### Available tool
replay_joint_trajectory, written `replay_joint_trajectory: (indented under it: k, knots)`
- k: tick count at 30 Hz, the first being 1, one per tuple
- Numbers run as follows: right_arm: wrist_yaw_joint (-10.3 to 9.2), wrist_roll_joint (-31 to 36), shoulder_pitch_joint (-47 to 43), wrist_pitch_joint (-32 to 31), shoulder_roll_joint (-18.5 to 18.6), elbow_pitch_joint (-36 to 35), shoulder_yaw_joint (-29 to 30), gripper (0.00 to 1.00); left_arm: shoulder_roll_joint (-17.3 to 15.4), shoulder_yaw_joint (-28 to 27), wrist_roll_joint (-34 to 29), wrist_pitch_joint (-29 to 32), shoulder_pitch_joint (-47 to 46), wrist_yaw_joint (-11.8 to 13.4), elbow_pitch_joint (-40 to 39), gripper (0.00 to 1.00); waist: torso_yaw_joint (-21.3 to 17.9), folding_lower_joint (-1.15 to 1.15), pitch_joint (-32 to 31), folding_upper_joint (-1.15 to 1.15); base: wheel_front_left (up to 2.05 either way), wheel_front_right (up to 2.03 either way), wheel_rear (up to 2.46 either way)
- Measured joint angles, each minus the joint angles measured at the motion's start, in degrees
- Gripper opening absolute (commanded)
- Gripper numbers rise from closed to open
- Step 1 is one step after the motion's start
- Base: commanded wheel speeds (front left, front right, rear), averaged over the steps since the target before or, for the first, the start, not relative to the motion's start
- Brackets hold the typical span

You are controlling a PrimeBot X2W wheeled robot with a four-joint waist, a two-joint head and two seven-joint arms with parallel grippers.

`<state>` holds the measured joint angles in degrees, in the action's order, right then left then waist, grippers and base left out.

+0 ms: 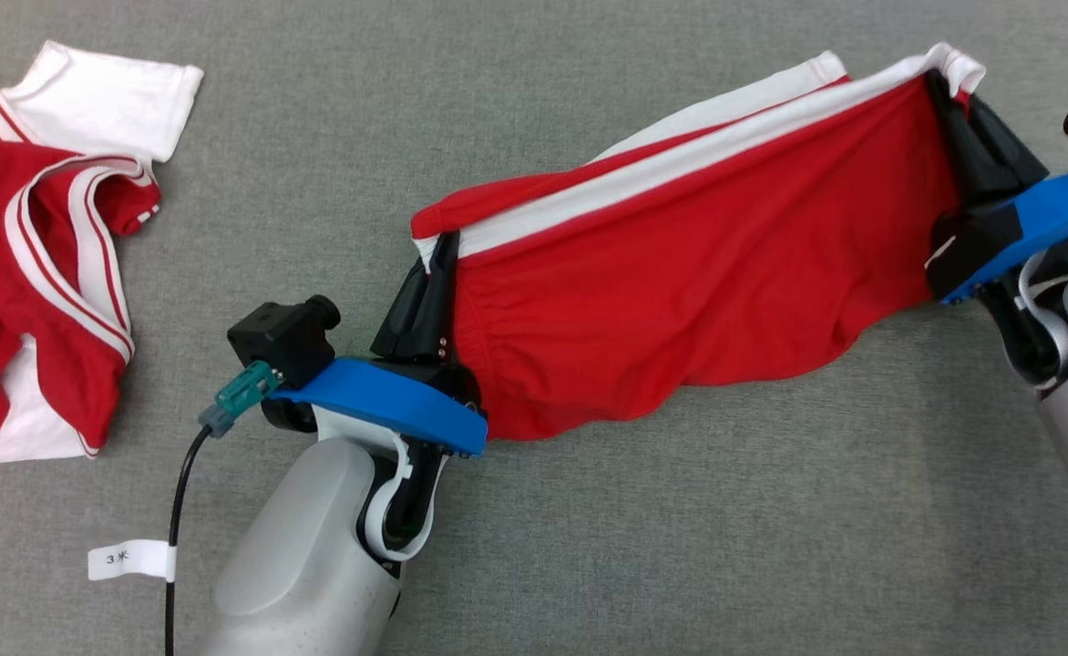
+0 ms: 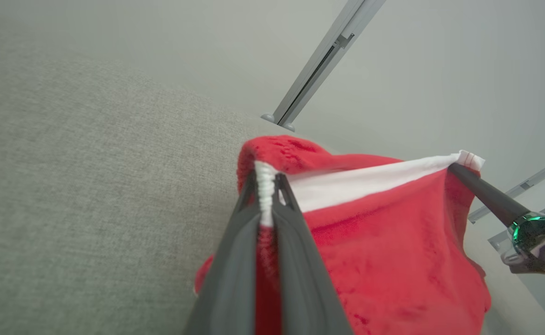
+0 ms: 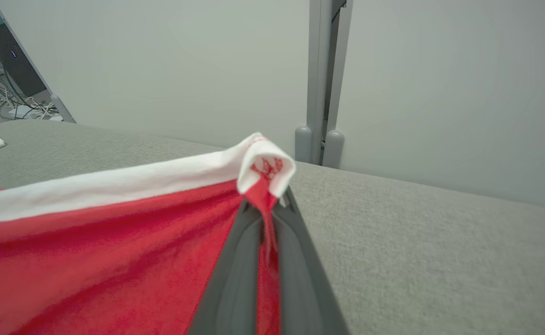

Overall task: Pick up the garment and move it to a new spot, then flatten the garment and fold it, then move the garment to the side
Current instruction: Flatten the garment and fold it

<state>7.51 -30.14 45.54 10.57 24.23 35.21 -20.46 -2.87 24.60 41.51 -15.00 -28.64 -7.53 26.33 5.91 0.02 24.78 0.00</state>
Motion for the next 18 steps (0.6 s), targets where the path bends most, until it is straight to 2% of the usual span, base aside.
replay_joint_trajectory:
  k: [6,7,8,9,10,11,18]
  knots:
    - [0.0,0.7,8.0,0.3,0.5,8.0,-4.3,0.0,0.0,0.9,2.0,0.0,-2.7,0.6,0.7,0.0,2.7,0.0,3.7,0.0,0.0,0.0,0.0]
    - [0.0,0.8,8.8,0.5,0.5,9.1,-4.9,0.34,0.0,1.4,2.0,0.0,-3.0,0.7,0.7,0.0,3.1,0.0,4.0,0.0,0.0,0.0,0.0]
    - [0.0,0.8,9.5,0.8,0.5,10.3,-5.3,0.76,0.1,1.7,2.3,-0.1,-3.1,0.8,0.7,0.0,3.5,0.0,4.3,0.0,0.0,0.0,0.0]
    - [0.0,0.8,10.2,1.0,0.5,11.6,-5.6,1.0,0.1,2.1,2.5,-0.1,-3.2,0.9,0.7,0.0,3.7,0.0,4.6,0.0,0.0,0.0,0.0]
    - [0.0,0.8,10.8,1.4,0.4,12.5,-5.9,1.0,0.1,2.6,2.7,-0.2,-3.2,0.9,0.8,0.47,3.9,0.0,4.8,0.0,0.0,0.0,0.0]
    - [0.0,0.6,11.4,1.6,0.2,13.4,-6.1,1.0,0.1,2.8,2.8,-0.2,-3.3,1.1,0.8,1.0,4.1,0.0,4.8,0.0,0.0,0.0,0.0]
    - [-0.01,-1.1,12.8,3.2,-0.5,17.9,-8.1,1.0,0.0,2.4,0.3,-0.2,-1.8,3.2,0.8,1.0,4.0,-0.01,3.4,0.0,0.0,0.0,0.0]
